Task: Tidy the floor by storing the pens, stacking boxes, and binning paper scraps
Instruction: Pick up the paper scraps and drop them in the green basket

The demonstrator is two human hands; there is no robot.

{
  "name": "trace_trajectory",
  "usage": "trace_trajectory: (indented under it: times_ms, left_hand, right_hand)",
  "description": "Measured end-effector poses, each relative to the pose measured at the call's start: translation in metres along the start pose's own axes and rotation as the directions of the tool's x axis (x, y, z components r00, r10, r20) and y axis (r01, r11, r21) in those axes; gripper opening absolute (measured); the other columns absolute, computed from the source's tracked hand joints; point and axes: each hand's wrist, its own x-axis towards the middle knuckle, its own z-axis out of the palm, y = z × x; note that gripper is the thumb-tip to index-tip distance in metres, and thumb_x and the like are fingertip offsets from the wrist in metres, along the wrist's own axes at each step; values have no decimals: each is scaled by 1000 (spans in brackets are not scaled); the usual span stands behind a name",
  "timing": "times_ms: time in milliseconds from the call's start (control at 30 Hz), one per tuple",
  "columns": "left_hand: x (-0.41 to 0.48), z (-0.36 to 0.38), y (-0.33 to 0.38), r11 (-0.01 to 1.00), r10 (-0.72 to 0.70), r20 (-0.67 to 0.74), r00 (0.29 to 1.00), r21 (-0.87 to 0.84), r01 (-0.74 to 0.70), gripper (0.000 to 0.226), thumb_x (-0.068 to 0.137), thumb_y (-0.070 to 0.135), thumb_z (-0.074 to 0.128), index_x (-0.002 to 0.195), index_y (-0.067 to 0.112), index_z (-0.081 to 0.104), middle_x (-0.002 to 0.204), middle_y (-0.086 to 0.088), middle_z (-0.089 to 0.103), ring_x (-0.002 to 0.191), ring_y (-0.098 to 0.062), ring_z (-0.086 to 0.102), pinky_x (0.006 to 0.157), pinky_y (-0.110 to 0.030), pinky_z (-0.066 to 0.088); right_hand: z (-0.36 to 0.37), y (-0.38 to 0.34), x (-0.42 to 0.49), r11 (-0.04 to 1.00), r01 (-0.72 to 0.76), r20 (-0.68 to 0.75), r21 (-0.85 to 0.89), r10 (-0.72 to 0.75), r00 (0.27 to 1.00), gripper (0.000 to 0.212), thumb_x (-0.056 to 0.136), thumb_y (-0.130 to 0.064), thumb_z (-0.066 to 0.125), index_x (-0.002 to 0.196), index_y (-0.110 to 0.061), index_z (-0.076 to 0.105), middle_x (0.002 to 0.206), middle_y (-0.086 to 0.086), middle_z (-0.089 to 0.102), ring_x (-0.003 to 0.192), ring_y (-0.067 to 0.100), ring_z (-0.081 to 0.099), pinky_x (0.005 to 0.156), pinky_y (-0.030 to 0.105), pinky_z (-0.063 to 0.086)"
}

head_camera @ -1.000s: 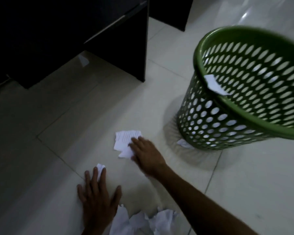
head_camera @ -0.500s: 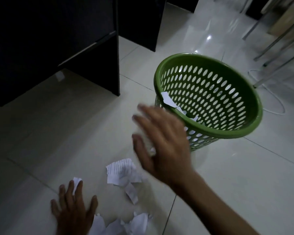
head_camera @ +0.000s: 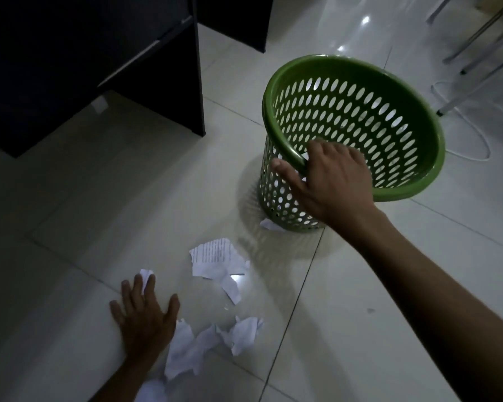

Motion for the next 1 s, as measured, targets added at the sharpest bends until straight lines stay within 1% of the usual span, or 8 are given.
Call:
trace_trajectory:
  times_ms: [133, 267, 367, 533, 633, 700, 833, 1000]
  left_hand:
    - [-8, -28, 2, 998, 22, 101, 995, -55, -16, 77, 78, 60, 24, 139, 16, 42, 151, -7, 35, 142, -31, 23, 111, -60, 21]
    - [-37, -42, 5, 997, 48, 230, 972, -68, -33, 90, 73, 78, 9, 147, 30, 24, 158, 10, 15, 147, -18, 7, 112, -59, 13]
    - [-61, -46, -6, 987, 69, 283, 957, -159, -24, 90, 69, 79, 22, 149, 37, 16, 157, 23, 3, 147, -15, 6, 109, -62, 15]
    - [-102, -42, -37, 966, 229, 235, 945, -176, -190, 98, 66, 90, 24, 149, 39, 7, 156, 26, -5, 145, 1, 0, 98, -65, 26]
    - [-105, -30, -40, 964, 259, 215, 942, -112, -240, 97, 72, 87, 22, 151, 33, 4, 159, 17, -5, 147, -3, -2, 104, -60, 21]
    - [-100, -20, -38, 971, 238, 221, 946, -41, -235, 92, 79, 81, 20, 149, 21, 21, 160, 6, 11, 148, -10, 1, 107, -58, 18]
    - [-77, -2, -23, 982, 184, 181, 966, 6, -188, 91, 84, 75, 26, 144, 6, 33, 151, -13, 34, 145, -27, 20, 113, -59, 17]
    - [-27, -1, 18, 967, 253, 56, 966, -2, -253, 95, 76, 78, 45, 139, 6, 43, 150, -17, 36, 141, -35, 28, 114, -57, 21]
  right_hand:
    - [-4, -5, -9, 993, 25, -162, 112, -7, 987, 76, 94, -64, 27, 140, -5, 39, 153, 20, 29, 141, 36, 27, 115, 48, 22]
    - [24, -27, -50, 855, 433, -371, 285, -319, 872, 49, 97, -41, 47, 126, -2, 54, 144, 20, 43, 134, 32, 39, 111, 43, 32]
    - [82, -34, -79, 739, 537, -182, 407, -510, 841, 46, 96, -38, 50, 128, -4, 55, 148, 14, 42, 134, 27, 43, 108, 36, 38]
    - [187, -19, -83, 928, 184, 373, 323, -304, 877, 77, 96, -57, 33, 152, -8, 13, 161, 12, 0, 149, 25, 3, 121, 36, 10]
    - [223, -10, -71, 960, 132, 390, 247, -223, 893, 81, 95, -58, 35, 151, -4, 14, 159, 19, 7, 147, 33, 10, 119, 41, 10]
    - [239, -8, -67, 966, 103, 392, 237, -192, 900, 80, 94, -58, 35, 150, -5, 15, 159, 19, 11, 146, 35, 14, 119, 44, 15]
    - [255, -17, -71, 966, 9, 412, 259, -119, 904, 82, 94, -59, 30, 152, -6, 6, 160, 17, 0, 148, 31, 1, 120, 46, 11]
    - [246, -43, -96, 900, 170, 424, 401, -346, 837, 92, 88, -73, 9, 153, -9, 10, 161, 12, 3, 149, 25, 1, 121, 37, 3]
